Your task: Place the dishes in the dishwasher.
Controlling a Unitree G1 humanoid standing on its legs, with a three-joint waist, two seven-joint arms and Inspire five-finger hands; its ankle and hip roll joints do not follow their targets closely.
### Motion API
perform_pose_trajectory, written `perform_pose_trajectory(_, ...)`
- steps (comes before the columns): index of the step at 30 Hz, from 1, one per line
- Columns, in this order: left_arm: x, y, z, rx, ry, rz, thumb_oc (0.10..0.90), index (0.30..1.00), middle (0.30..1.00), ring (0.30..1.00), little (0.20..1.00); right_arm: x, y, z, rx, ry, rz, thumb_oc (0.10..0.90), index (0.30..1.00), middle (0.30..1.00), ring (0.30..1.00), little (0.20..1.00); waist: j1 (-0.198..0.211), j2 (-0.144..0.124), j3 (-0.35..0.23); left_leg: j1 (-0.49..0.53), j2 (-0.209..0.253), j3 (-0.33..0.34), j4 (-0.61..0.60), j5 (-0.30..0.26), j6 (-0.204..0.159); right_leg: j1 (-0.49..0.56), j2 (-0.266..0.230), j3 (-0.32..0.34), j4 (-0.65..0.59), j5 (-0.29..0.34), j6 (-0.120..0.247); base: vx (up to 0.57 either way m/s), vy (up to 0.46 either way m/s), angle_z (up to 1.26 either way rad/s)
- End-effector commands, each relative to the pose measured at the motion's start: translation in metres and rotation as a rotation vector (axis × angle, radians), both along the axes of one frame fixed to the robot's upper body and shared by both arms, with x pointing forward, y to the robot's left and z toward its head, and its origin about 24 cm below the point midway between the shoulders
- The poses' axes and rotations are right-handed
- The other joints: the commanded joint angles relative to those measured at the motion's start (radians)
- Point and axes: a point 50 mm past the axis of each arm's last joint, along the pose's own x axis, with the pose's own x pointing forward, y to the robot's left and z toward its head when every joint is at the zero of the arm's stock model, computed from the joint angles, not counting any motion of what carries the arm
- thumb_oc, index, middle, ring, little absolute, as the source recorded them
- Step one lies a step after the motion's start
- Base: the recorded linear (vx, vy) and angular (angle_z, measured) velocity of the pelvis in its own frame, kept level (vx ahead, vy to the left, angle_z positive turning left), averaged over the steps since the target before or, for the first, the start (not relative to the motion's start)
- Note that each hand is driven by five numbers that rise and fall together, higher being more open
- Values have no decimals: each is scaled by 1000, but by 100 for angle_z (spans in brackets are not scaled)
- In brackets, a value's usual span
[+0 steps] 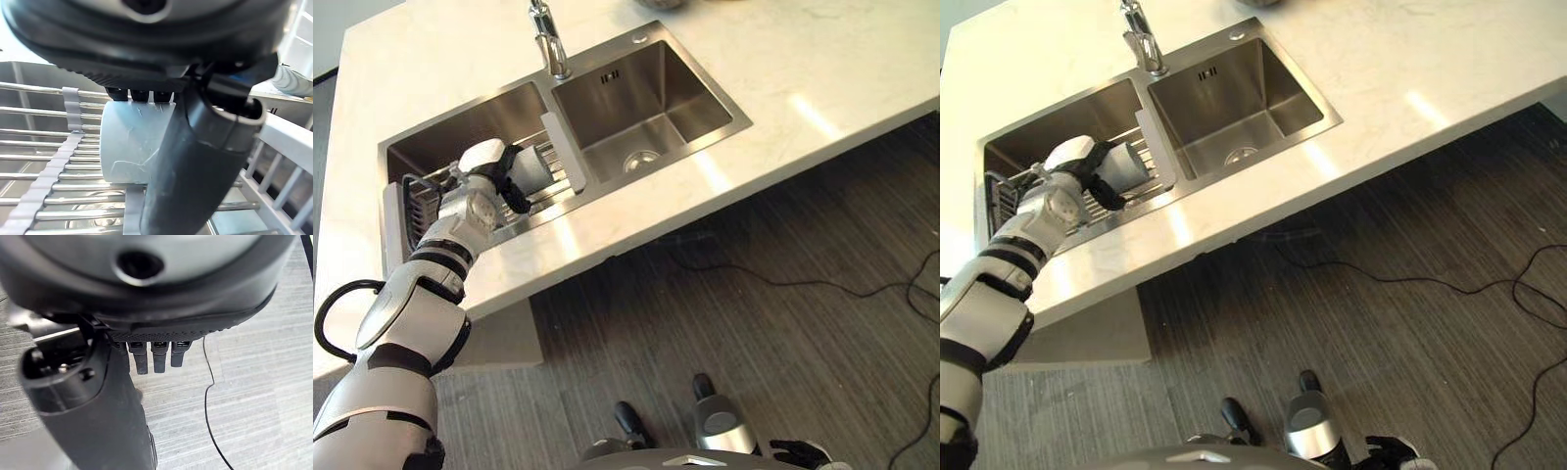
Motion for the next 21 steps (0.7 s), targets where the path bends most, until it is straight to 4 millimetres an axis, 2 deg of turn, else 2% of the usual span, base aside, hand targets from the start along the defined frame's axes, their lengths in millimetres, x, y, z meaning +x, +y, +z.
perform_pose_trajectory(1,4,19,45,-51,-105,110,400,300,300,300,300,-5,3,-2,14,23,14,800,900,900,900,900,32,-30,-43,69,81,-3,6,3,-110,-6,-70,-82,-116,135,101,37,-27,1)
perform_pose_trajectory(4,5,15,44,-39,-112,88,400,300,300,300,300,-7,4,-3,17,24,10,800,900,900,900,900,39,-36,-50,79,83,-6,6,-1,-109,12,-67,-86,-123,131,100,53,-33,6)
perform_pose_trajectory(6,7,4,42,-56,-168,60,400,300,300,300,300,-6,7,-4,19,14,14,800,900,900,900,900,46,-47,-58,89,84,-12,6,-6,-108,29,-65,-93,-127,126,99,47,-33,8)
perform_pose_trajectory(10,5,-22,60,-137,-395,-55,400,300,300,300,300,-8,9,-4,12,-1,18,800,900,900,900,900,58,-65,-71,101,86,-21,6,-13,-108,55,-62,-108,-130,115,97,41,-22,9)
perform_pose_trajectory(11,1,-33,72,-175,-511,-107,400,300,300,300,300,-10,11,-5,14,-5,14,800,900,900,900,900,62,-72,-72,110,86,-25,6,-20,-108,68,-63,-113,-131,109,99,33,-17,12)
perform_pose_trajectory(12,0,-32,72,-175,-511,-105,400,300,300,300,300,-10,11,-5,13,-5,16,800,900,900,900,900,61,-71,-74,106,87,-24,6,-16,-108,65,-62,-112,-131,112,97,47,-22,13)
perform_pose_trajectory(13,-10,-42,75,-243,-617,-160,400,300,300,300,300,-13,11,-4,4,-11,16,800,900,900,900,900,69,-80,-87,109,88,-31,6,-21,-109,74,-61,-116,-133,107,96,22,-14,7)
perform_pose_trajectory(15,-15,-44,76,-281,-659,-172,400,300,300,300,300,-14,10,-4,-5,-6,16,800,900,900,900,900,74,-83,-92,112,88,-35,6,-24,-109,79,-61,-120,-134,106,96,37,-8,11)
perform_pose_trajectory(16,-22,-50,84,-346,-746,-210,400,300,300,300,300,-17,9,-5,-13,1,16,800,900,900,900,900,79,-86,-100,115,88,-39,6,-28,-109,85,-62,-124,-135,105,96,44,-9,14)
perform_pose_trajectory(17,-25,-49,79,-375,-747,-200,400,300,300,300,300,-19,8,-5,-22,11,13,800,900,900,900,900,82,-89,-106,117,87,-42,6,-30,-108,90,-63,-127,-137,104,95,34,-4,10)
perform_pose_trajectory(21,-42,-54,99,-539,-904,-260,400,300,300,300,300,-24,4,-5,-44,38,0,800,900,900,900,900,101,-92,-124,122,82,-57,6,-37,-105,105,-65,-139,-139,101,94,13,0,20)
